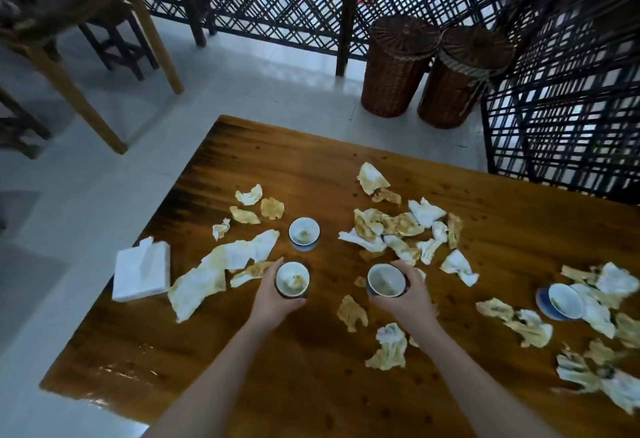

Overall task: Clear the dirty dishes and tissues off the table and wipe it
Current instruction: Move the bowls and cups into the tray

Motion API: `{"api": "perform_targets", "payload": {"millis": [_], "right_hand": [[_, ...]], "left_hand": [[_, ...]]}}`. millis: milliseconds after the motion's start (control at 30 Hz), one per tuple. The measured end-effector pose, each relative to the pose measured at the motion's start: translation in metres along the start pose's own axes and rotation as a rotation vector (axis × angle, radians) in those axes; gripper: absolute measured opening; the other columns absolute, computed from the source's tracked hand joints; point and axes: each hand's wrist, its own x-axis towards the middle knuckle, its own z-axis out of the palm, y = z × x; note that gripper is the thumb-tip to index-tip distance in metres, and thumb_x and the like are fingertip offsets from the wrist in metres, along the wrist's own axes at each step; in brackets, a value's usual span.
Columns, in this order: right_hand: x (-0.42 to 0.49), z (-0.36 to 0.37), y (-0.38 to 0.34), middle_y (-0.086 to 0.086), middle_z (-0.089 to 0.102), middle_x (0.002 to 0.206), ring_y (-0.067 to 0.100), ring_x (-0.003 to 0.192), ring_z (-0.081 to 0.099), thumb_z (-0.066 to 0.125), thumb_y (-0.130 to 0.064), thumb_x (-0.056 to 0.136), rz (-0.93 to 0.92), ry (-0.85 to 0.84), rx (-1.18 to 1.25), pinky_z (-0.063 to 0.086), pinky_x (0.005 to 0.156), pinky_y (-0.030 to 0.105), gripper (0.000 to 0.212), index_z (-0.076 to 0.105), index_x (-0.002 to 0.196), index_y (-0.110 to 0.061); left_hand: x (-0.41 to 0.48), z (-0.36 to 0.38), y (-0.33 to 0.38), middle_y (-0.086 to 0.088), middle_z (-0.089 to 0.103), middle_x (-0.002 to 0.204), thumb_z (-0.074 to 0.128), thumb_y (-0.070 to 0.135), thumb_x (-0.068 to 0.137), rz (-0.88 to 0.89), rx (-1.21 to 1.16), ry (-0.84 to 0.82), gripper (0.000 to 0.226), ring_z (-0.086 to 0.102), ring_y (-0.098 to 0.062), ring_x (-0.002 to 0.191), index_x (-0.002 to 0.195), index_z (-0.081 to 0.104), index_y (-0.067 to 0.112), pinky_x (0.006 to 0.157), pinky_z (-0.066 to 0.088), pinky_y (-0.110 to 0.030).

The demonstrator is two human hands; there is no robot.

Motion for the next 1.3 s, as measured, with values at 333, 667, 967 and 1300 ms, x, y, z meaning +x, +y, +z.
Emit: {"api": "perform_targets", "payload": {"millis": [333,667,967,1300], "right_hand": [[-0.014,-0.026,0.013,-0.015,0.053,0.112,0.006,0.098,0.055,0.089,-0.013,0.058,0.145,0.116,0.078,0.05,0.07,0.02,0.072,0.052,0.118,-0.03],[-0.062,-0.096,0.042,-0.011,0.055,0.109,0.01,0.101,0.054,0.089,-0.012,0.056,0.172,0.322,0.121,0.044,0.071,0.018,0.073,0.053,0.118,-0.027],[-0.143,-0.186,0.103,-0.015,0.058,0.101,-0.002,0.089,0.058,0.09,-0.015,0.056,0.154,0.53,0.158,0.045,0.066,0.007,0.064,0.055,0.107,-0.033],[-0.238,-0.291,0.185,-0.007,0.055,0.108,0.009,0.099,0.051,0.091,-0.019,0.055,0.136,0.678,0.079,0.043,0.078,0.021,0.073,0.052,0.116,-0.024]], "left_hand": [[0.018,0.025,0.017,0.014,0.05,0.119,0.09,0.017,0.06,0.163,0.059,-0.068,0.078,0.048,-0.006,0.112,0.123,0.048,0.037,0.088,0.041,-0.024],[-0.007,0.109,0.077,0.005,0.052,0.121,0.09,0.018,0.061,0.394,0.103,-0.279,0.075,0.051,-0.013,0.114,0.123,0.05,0.031,0.098,0.047,-0.036],[-0.076,0.219,0.105,0.012,0.049,0.118,0.091,0.02,0.059,0.493,0.199,-0.394,0.075,0.048,-0.013,0.114,0.122,0.051,0.031,0.09,0.044,-0.03],[-0.195,0.343,0.106,0.008,0.056,0.119,0.091,0.021,0.059,0.555,0.255,-0.455,0.073,0.051,-0.012,0.111,0.121,0.053,0.027,0.093,0.047,-0.03]]}}
